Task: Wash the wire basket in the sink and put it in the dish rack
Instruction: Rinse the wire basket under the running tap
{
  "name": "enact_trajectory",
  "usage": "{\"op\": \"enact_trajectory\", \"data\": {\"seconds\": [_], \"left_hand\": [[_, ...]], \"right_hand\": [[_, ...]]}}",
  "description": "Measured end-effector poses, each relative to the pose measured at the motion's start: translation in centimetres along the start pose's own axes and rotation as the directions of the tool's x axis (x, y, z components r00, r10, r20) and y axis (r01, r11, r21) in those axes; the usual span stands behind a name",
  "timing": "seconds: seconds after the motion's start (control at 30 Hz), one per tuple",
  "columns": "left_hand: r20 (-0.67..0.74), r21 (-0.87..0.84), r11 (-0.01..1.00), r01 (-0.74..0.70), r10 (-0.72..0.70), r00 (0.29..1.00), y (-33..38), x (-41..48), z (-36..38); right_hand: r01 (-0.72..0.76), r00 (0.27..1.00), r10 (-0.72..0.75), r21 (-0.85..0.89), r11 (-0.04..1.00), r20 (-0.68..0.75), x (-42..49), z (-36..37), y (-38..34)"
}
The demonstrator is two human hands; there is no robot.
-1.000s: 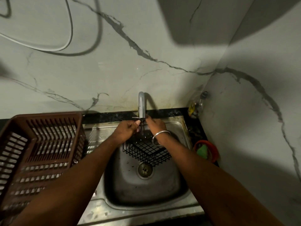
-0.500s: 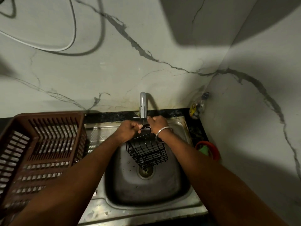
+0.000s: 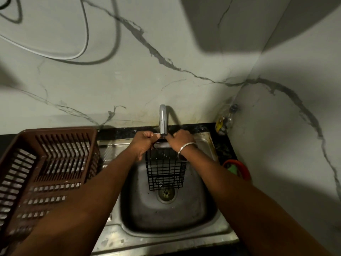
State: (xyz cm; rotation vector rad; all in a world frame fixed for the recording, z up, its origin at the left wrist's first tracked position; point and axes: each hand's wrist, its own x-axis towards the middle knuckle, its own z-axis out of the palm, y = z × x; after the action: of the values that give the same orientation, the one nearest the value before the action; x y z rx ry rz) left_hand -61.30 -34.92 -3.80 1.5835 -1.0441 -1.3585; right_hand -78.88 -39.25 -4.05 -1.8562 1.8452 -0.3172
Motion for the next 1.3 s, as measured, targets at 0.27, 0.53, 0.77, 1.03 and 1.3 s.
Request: {"op": "enact_trajectory", "data": {"seconds": [0.27, 0.53, 0.77, 1.03, 1.3], "left_hand": [[0.046, -0.050, 0.998, -0.046, 0.048, 0.998, -0.5, -1.1, 0.7], [-0.015, 0.015, 0.996, -0.093, 0.093, 0.996, -0.5, -1.6, 3.1], [0.015, -0.079, 0.994, -0.071, 0.072, 0.997, -1.8, -1.3, 3.2], [0.158, 0.032, 0.991, -0.129, 0.122, 0.980, -2.5, -1.5, 2.8], [0.129, 0.040, 0.993, -0.113, 0.108, 0.986, -2.4, -1.4, 2.6]], "right_hand": [[-0.019, 0.999, 0.024, -0.094, 0.995, 0.045, -0.4, -0.2, -0.2], [0.167, 0.986, -0.164, -0.161, 0.973, 0.031, -1.5, 0.0, -1.5], [0.086, 0.996, -0.084, -0.060, 0.995, 0.039, -1.8, 0.0, -2.4], [-0.117, 0.991, 0.107, 0.134, 0.984, 0.079, -1.1, -0.8, -1.3], [-0.001, 0.994, -0.019, 0.187, 0.982, 0.107, -0.7, -2.2, -1.9]]}}
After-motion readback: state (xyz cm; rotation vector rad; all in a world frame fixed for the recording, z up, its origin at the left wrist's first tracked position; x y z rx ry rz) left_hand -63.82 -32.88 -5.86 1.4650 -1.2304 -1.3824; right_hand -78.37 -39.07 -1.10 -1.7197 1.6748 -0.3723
